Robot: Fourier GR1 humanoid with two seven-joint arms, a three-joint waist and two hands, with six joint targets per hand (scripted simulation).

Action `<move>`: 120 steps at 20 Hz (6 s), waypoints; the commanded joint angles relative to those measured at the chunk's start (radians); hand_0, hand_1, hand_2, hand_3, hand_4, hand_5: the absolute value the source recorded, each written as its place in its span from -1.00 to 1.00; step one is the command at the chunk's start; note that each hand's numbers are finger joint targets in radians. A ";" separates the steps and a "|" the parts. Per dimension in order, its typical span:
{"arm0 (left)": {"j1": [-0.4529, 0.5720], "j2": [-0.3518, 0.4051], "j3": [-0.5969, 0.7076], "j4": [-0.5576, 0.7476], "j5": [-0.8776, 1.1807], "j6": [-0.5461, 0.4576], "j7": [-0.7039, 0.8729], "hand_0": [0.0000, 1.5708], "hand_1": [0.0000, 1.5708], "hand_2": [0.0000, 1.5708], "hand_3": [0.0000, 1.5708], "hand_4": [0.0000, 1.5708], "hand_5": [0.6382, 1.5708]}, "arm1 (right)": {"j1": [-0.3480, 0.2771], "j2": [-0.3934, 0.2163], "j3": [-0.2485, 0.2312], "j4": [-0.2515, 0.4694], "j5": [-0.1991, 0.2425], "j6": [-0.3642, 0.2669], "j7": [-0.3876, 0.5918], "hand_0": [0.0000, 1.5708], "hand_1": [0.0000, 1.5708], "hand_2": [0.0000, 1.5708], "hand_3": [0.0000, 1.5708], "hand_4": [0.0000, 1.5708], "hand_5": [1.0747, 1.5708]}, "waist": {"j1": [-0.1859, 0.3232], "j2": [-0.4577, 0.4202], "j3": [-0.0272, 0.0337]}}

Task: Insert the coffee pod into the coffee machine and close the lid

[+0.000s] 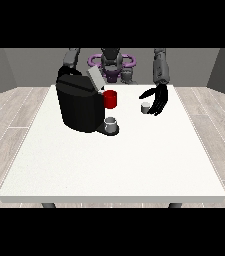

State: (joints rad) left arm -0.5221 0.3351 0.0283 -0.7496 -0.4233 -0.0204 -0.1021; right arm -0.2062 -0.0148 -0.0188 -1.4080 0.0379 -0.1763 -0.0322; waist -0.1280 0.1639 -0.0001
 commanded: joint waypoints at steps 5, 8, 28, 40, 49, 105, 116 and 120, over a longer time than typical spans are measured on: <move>-0.049 0.009 -0.014 0.075 -0.103 0.103 -0.073 -0.11 -0.11 0.06 -0.25 -1.00 1.00 | -0.023 -0.015 -0.009 0.011 -0.004 0.010 -0.009 -1.00 -1.00 -1.00 -1.00 -0.34 1.00 | -0.016 0.018 -0.0002; -0.096 -0.029 -0.008 0.090 -0.126 0.164 -0.006 -0.13 -0.13 0.08 -0.17 -0.63 1.00 | -0.032 -0.021 -0.012 0.025 -0.008 0.018 0.009 -1.00 -1.00 -1.00 -1.00 -0.38 1.00 | -0.029 0.017 0.0000; -0.205 0.007 -0.033 0.111 -0.187 0.034 -0.162 0.85 0.85 0.85 0.77 -0.21 1.00 | -0.036 -0.008 -0.058 0.123 -0.081 0.005 -0.001 -1.00 -1.00 -1.00 -1.00 -0.45 1.00 | 0.022 -0.050 0.0005; -0.311 0.070 0.016 0.075 -0.184 -0.049 -0.163 0.59 0.59 0.69 0.64 -0.27 1.00 | -0.012 -0.020 0.001 0.105 -0.046 0.042 -0.030 -1.00 -1.00 -1.00 -1.00 -0.42 1.00 | -0.045 -0.055 -0.0001; -0.452 0.086 0.046 0.059 -0.197 -0.078 -0.054 0.29 0.29 0.53 0.56 -0.31 1.00 | -0.029 -0.005 0.005 0.097 -0.073 0.065 -0.103 -1.00 -1.00 -1.00 -1.00 -0.38 1.00 | -0.098 -0.026 0.0003; -0.647 0.100 0.096 0.148 -0.237 -0.131 -0.048 0.53 0.53 0.56 0.39 -0.41 1.00 | -0.109 -0.036 -0.043 0.021 -0.078 0.020 -0.034 -1.00 -1.00 -1.00 -1.00 -0.49 1.00 | -0.161 0.120 0.0004; -0.646 0.060 0.057 0.136 -0.277 -0.140 -0.008 0.35 0.35 0.43 0.22 -0.53 1.00 | -0.101 -0.010 -0.041 0.054 -0.068 -0.010 -0.054 -1.00 -1.00 -1.00 -1.00 -0.45 1.00 | -0.128 0.072 0.0006; -0.630 0.070 0.063 0.140 -0.281 -0.122 -0.048 0.36 0.36 0.42 0.18 -0.53 1.00 | -0.103 -0.002 -0.025 0.036 -0.055 -0.024 -0.034 -1.00 -1.00 -1.00 -1.00 -0.42 1.00 | -0.126 0.083 0.0003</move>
State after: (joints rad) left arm -1.1750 0.4389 0.1078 -0.6068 -0.6925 -0.1495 -0.1541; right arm -0.3164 -0.0247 -0.0491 -1.3916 -0.0282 -0.1876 -0.0599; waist -0.2737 0.2642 0.0016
